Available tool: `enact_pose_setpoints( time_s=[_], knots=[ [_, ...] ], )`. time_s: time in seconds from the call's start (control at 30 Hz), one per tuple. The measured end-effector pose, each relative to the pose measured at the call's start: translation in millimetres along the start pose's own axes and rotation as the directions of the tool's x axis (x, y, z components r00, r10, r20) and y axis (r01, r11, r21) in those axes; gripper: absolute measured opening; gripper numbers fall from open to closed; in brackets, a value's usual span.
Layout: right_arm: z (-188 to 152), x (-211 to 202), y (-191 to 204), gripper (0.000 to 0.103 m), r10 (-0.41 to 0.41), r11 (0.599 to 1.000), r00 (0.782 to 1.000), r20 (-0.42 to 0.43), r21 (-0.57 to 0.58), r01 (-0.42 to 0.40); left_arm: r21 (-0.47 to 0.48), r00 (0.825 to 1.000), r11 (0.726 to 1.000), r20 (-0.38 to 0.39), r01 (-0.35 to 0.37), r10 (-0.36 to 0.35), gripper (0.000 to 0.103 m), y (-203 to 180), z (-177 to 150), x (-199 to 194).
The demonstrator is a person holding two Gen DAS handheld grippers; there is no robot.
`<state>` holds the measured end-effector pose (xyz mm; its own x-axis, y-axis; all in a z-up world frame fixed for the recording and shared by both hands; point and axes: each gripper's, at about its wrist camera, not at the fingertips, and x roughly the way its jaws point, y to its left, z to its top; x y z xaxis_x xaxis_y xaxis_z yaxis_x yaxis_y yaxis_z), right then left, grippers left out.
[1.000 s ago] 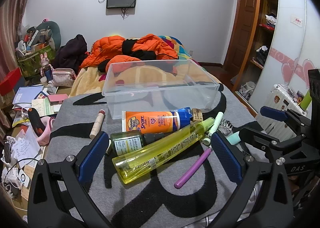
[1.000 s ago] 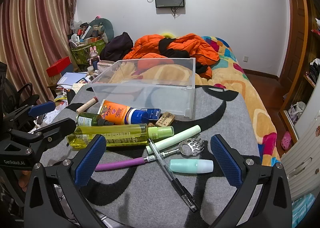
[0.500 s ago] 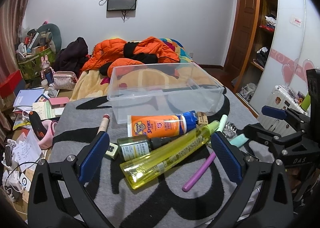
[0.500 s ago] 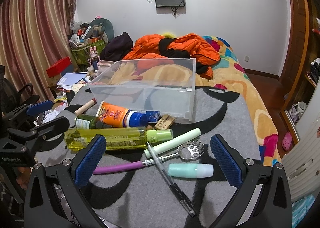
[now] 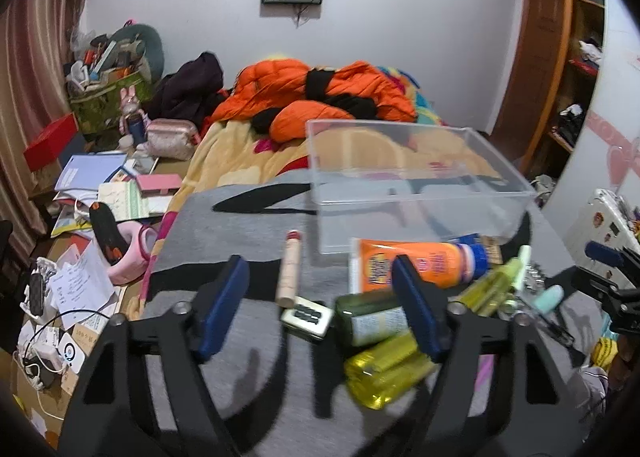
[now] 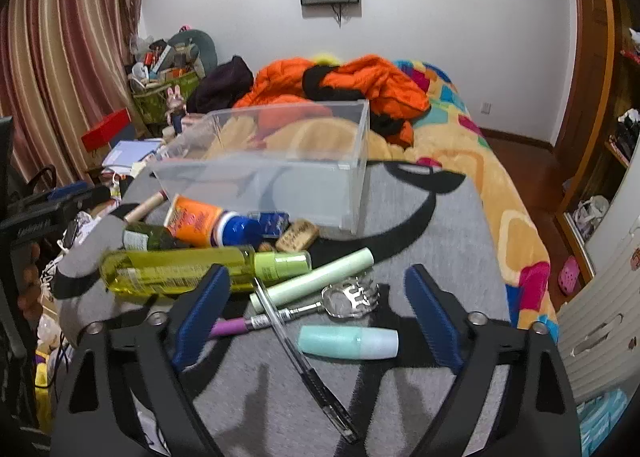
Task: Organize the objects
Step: 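Grasp the beige tube with the left tool while the right tool grasps the black pen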
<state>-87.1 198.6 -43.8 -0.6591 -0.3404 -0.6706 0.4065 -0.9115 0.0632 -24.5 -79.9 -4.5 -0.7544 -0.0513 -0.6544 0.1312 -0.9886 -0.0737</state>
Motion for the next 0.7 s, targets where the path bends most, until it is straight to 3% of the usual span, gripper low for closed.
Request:
enact_pose_setpoints(
  time_s=[0.3, 0.6, 0.7],
  knots=[
    [-14, 18, -1, 0.057, 0.029, 0.999, 0.996, -0.085, -0.026, -0.032, -0.033, 0.989, 0.999, -0.145, -0.001, -0.004, 0.04, 25, 2, 58],
    [-18, 35, 11, 0.033, 0.082, 0.993, 0.986, -0.145, -0.07, -0.093, -0.05, 0.979, 0.999, -0.202, 0.005, -0.015, 0.032, 33, 5, 93],
    [-20, 42, 17, 0.03, 0.088, 0.99, 0.982, -0.168, -0.095, -0.105, -0.033, 0.979, 0.999, -0.205, 0.002, -0.008, 0.03, 30, 5, 99]
  ],
)
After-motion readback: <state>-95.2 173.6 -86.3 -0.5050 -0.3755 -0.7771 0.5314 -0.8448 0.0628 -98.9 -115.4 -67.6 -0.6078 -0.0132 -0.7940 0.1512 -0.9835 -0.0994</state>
